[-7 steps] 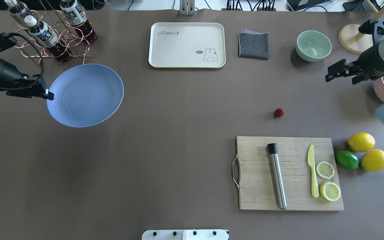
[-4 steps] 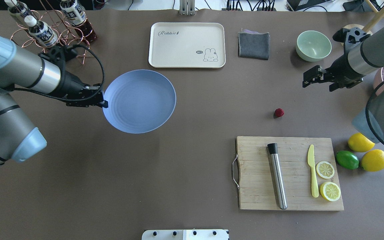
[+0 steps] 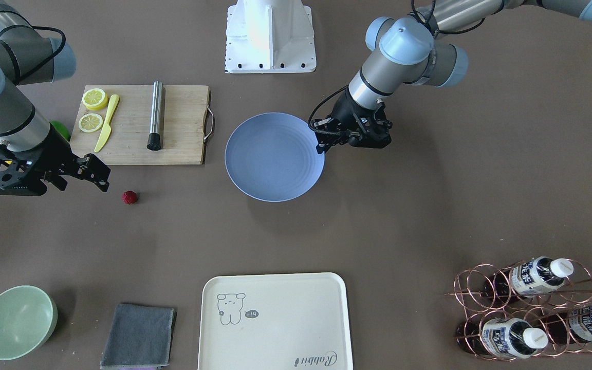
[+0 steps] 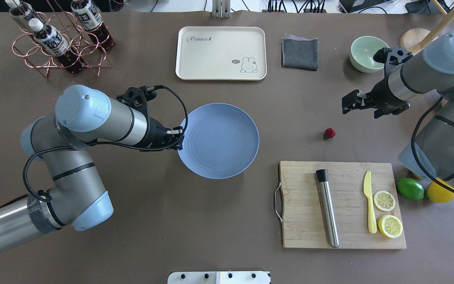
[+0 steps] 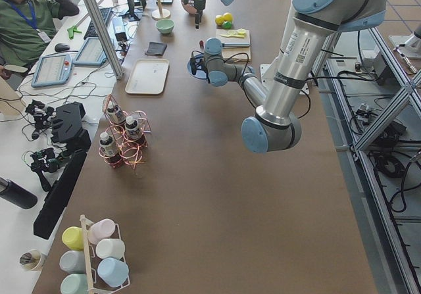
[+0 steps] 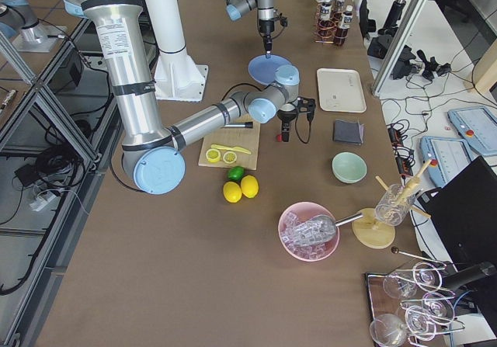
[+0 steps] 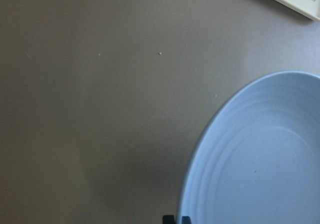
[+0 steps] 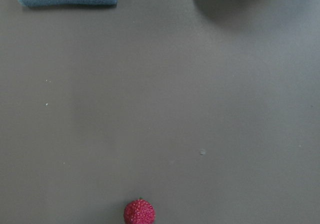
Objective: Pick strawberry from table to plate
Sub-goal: 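Slide the blue plate inward with the left gripper while the right approaches the strawberry, then lower the right gripper and grasp the red strawberry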
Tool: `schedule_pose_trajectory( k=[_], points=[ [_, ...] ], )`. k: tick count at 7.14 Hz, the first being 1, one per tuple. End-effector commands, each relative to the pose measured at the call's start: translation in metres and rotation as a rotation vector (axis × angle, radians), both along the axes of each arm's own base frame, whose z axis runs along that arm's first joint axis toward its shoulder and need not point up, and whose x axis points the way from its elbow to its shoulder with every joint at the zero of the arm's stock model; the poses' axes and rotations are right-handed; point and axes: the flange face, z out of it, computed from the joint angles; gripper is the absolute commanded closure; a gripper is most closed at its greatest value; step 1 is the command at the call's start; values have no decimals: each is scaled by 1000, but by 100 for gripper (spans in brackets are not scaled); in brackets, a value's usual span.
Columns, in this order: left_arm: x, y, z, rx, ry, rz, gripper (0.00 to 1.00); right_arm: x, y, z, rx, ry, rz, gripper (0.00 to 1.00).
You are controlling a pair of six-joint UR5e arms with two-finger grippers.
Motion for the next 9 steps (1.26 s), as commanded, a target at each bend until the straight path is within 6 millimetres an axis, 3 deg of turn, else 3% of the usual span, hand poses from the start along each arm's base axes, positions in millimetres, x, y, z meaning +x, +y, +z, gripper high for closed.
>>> schedule_pose_trajectory(
  k=[1, 3, 4, 7, 8, 9],
  points=[
    [28, 18, -1, -1, -17, -21, 100, -19, 9, 3, 3, 12, -28, 0],
    [45, 18, 4, 2, -38, -31, 100, -37, 7, 4, 17, 33, -33, 0],
    [45, 18, 8, 1, -45, -32, 100, -50, 8, 10, 30, 28, -45, 0],
    [40, 21, 24, -3, -64, -29, 99, -65, 15, 14, 17, 20, -37, 0],
    [37, 20, 30, -4, -71, -33, 27, -68, 18, 14, 18, 22, -43, 0],
    [30, 18, 24, 4, -58, -40, 2, -70, 20, 14, 18, 22, -47, 0]
  ],
)
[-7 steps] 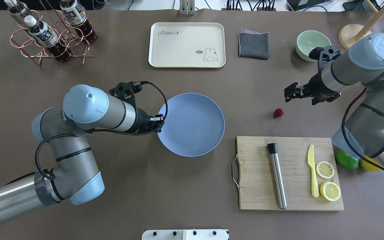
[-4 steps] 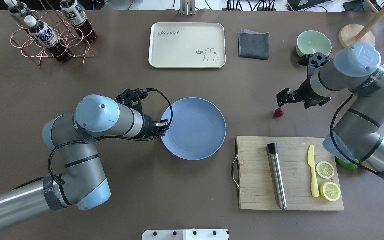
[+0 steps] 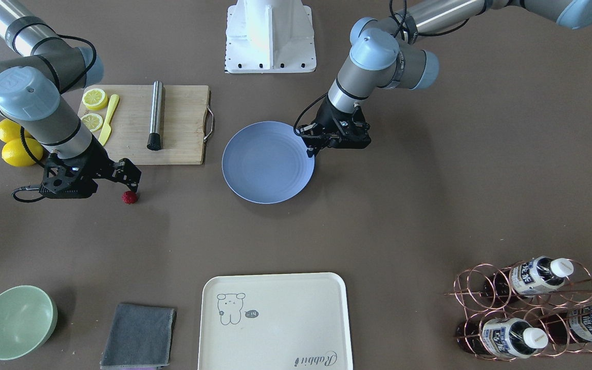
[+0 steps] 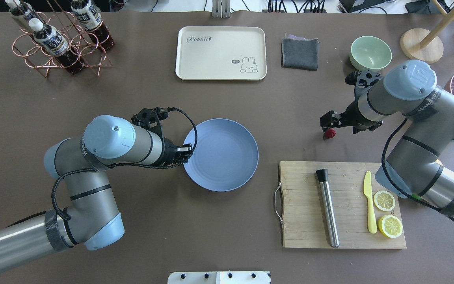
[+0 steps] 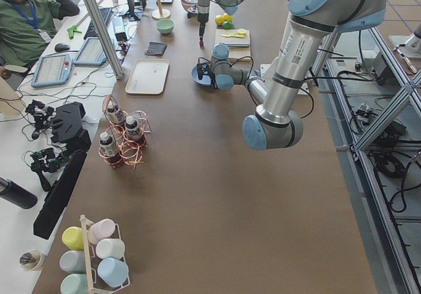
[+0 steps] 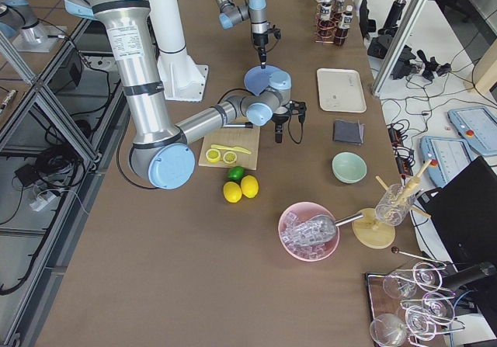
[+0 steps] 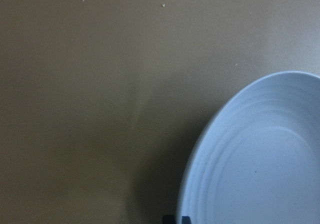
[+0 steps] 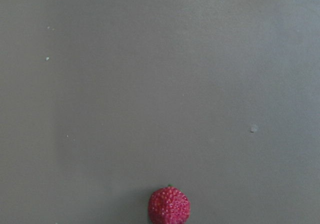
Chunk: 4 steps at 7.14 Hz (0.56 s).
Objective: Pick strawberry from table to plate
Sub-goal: 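Lower the right gripper and grasp the red strawberry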
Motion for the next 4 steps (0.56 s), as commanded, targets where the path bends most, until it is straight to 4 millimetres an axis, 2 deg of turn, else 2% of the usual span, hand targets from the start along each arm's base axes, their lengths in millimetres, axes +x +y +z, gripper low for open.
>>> schedule_pose_trajectory(
  k=[1, 4],
  points=[
    [-13, -6, -2, 17, 6, -11, 2, -8, 5, 0, 6, 6, -8, 0],
    [-22, -16, 0, 43, -1, -11, 2, -28, -8, 1, 6, 24, -6, 0]
  ],
)
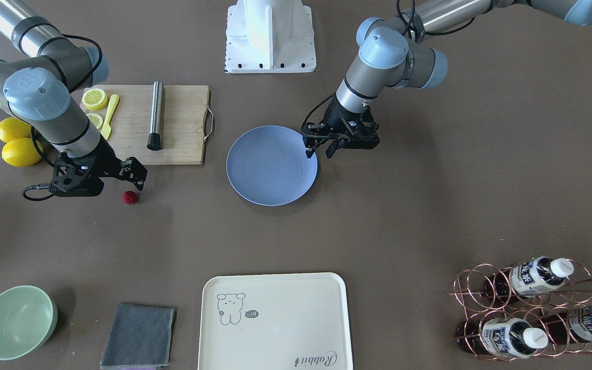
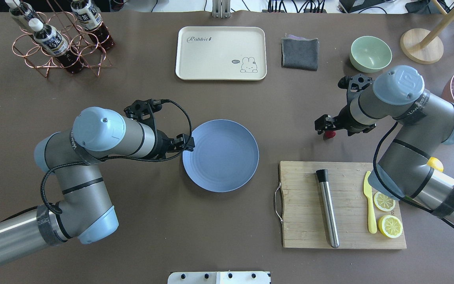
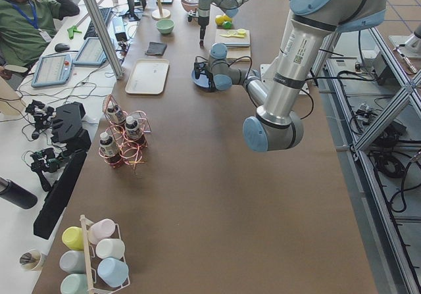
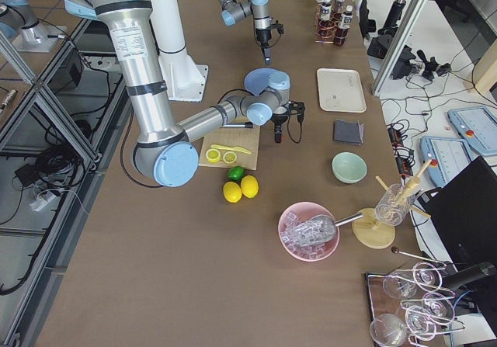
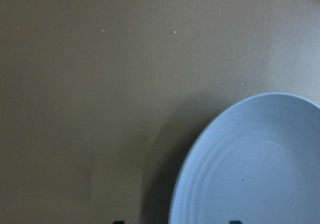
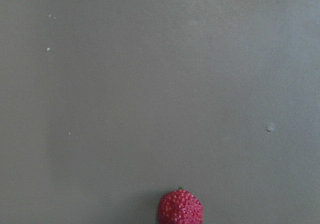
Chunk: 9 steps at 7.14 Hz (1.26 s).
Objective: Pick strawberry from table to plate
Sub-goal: 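Lower the right gripper and grasp the red strawberry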
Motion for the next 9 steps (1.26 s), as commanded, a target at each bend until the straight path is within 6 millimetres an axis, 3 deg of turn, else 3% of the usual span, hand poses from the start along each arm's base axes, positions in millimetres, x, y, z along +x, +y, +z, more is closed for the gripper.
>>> schedule_pose_trajectory(
  k=[1, 3, 5, 6, 7, 9],
  points=[
    [-5, 1, 2, 9, -2, 1, 2, -8, -6, 5, -8, 12, -1, 0],
    [-8, 1, 1, 13, 2, 2, 2, -7, -9, 5, -1, 19, 11, 7],
    [-11, -2, 2, 11, 1, -3, 2, -8, -9, 8, 0, 26, 12, 91],
    [-12, -3, 1, 12, 3, -5, 2, -11, -10, 16, -1, 44, 13, 100],
    [-13, -4, 1, 12, 3, -6, 2, -12, -11, 14, 1, 42, 13, 100],
    [-34, -22, -3, 7, 17, 0, 2, 4, -33, -23, 5, -20, 36, 100]
  ],
)
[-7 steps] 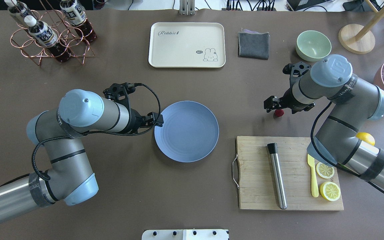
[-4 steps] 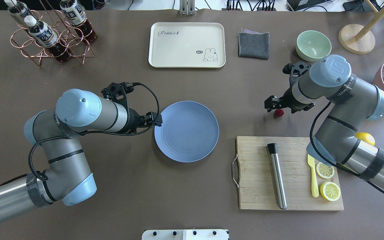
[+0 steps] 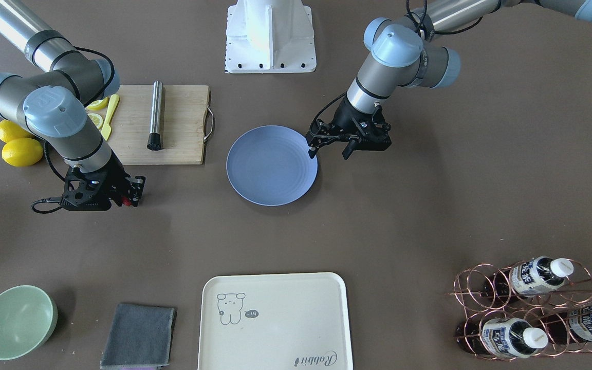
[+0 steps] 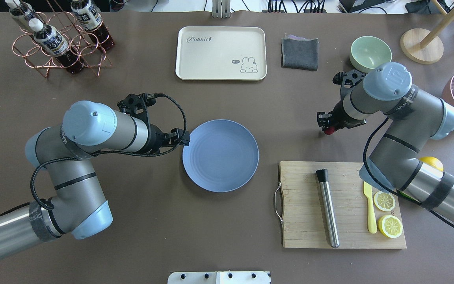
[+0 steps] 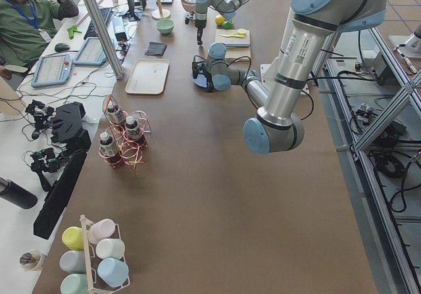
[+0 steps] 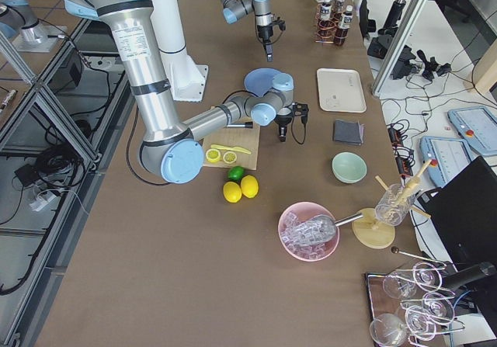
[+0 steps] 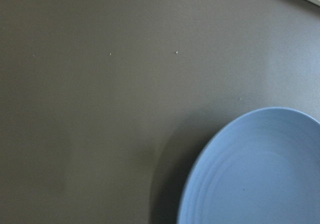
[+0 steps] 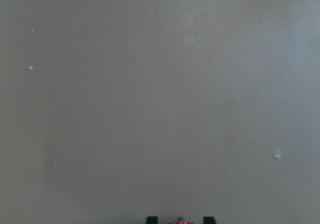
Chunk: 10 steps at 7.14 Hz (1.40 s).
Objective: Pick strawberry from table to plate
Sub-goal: 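Carry the strawberry over the blue plate with the right gripper while the left arm withdraws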
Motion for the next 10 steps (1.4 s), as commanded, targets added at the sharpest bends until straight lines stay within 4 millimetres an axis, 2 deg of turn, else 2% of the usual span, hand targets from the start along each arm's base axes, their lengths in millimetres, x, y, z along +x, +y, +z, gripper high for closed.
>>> schedule_pose_trajectory(
  k=[1, 2, 3, 4, 5, 6, 7, 8, 9, 10],
  points=[
    [-32, -28, -2, 19, 10, 19, 2, 16, -23, -39, -2, -70, 8, 100],
    [-48, -36, 4, 87, -13, 20, 2, 12, -26, -54, 12, -84, 7, 100],
    [-83, -53, 29, 125, -60, -3, 2, 0, -25, -75, 32, -101, -5, 100],
    [-115, -62, 56, 314, -150, 70, 2, -20, -21, -99, 37, -92, -8, 100],
    [-148, -71, 68, 416, -205, 83, 2, -49, -6, -124, 23, -102, 8, 100],
    [-189, -86, 79, 399, -225, 30, 2, -73, 8, -144, 42, -105, 16, 100],
    [-220, -72, 96, 382, -244, 12, 2, -105, 32, -167, 48, -94, 13, 100],
    [-237, -75, 105, 373, -255, -13, 2, -128, 49, -193, 58, -96, 10, 100],
    [-254, -73, 124, 338, -265, -7, 2, -149, 68, -212, 68, -100, -14, 100],
    [-284, -74, 140, 282, -231, 31, 2, -171, 85, -222, 97, -95, -23, 100]
  ],
)
